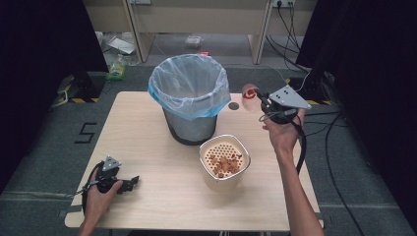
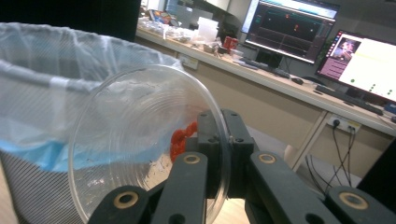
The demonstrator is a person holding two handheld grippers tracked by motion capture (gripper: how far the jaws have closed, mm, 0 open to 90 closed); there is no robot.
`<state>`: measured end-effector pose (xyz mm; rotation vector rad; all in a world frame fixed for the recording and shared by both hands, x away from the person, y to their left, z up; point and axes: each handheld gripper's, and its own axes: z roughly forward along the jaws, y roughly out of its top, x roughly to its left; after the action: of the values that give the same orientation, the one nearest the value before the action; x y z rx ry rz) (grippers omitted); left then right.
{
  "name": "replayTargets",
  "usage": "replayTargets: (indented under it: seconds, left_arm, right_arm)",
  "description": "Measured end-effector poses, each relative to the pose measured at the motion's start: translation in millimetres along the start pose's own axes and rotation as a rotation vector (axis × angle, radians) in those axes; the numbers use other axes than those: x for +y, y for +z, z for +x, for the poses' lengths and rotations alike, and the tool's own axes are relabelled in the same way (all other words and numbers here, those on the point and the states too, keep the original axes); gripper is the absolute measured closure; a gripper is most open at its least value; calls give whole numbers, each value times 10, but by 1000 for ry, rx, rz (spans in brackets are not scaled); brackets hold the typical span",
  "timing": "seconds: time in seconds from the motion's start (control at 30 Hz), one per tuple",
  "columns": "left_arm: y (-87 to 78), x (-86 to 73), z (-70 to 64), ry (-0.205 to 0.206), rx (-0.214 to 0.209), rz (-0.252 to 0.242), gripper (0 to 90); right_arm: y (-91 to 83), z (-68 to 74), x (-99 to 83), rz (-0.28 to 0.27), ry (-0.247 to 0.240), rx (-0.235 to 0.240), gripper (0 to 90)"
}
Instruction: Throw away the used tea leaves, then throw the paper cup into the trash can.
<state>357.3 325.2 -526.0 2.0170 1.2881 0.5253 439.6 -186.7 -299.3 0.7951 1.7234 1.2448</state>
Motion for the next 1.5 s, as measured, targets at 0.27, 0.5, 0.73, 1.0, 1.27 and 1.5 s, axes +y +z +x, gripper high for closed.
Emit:
replayTargets:
  seconds: [0.27,0.5,0.73,1.0,1.27,1.5]
  left_arm:
    - [0,0,0,0,0,0,0]
    - [1,1,0,0,0,0,0]
    - [1,0,0,-1,0,0,0]
    - [1,0,0,0,0,0,0]
    - [1,0,0,0,0,0,0]
    - [1,0,0,0,0,0,0]
  right_arm:
    - [11,-102,223,-9,20,12,881]
    - [78,-142,341,-13,46,25,881]
    - [246,-104,509,-23,49,37,880]
    - [431,45,717,-39,34,67,879]
    - [641,181,887,-42,15,94,878]
    - [924,406,985,-14,-18,138,875]
